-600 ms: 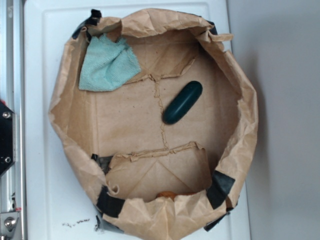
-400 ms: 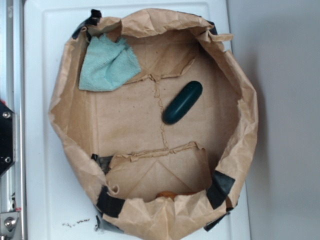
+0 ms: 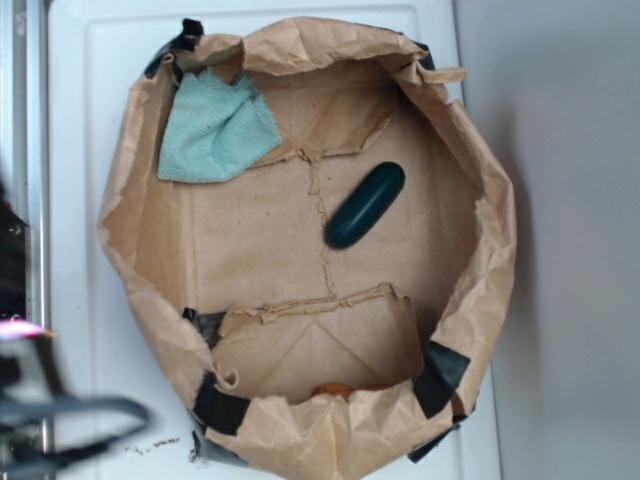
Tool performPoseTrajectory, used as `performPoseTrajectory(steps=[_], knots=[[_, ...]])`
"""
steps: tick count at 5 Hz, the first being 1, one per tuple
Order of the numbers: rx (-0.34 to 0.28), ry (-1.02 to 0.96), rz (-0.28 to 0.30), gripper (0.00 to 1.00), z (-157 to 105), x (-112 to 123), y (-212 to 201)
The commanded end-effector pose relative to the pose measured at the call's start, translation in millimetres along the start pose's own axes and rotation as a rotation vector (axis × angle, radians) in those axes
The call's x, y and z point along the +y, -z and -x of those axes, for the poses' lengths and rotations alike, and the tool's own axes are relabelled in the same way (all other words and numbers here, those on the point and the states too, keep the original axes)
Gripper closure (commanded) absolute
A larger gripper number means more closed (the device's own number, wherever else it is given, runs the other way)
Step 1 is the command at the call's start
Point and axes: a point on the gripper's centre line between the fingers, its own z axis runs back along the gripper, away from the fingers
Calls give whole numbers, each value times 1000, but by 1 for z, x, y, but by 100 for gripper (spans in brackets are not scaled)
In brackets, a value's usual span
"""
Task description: Grab the plastic pickle.
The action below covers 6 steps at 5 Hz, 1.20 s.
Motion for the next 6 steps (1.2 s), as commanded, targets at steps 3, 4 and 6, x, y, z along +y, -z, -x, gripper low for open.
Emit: performPoseTrajectory(steps=[3, 4, 6], knots=[[-54, -329, 120, 0, -97, -21, 34], [-54, -329, 120, 0, -97, -21, 34], [-82, -317, 86, 0, -114, -4, 109]])
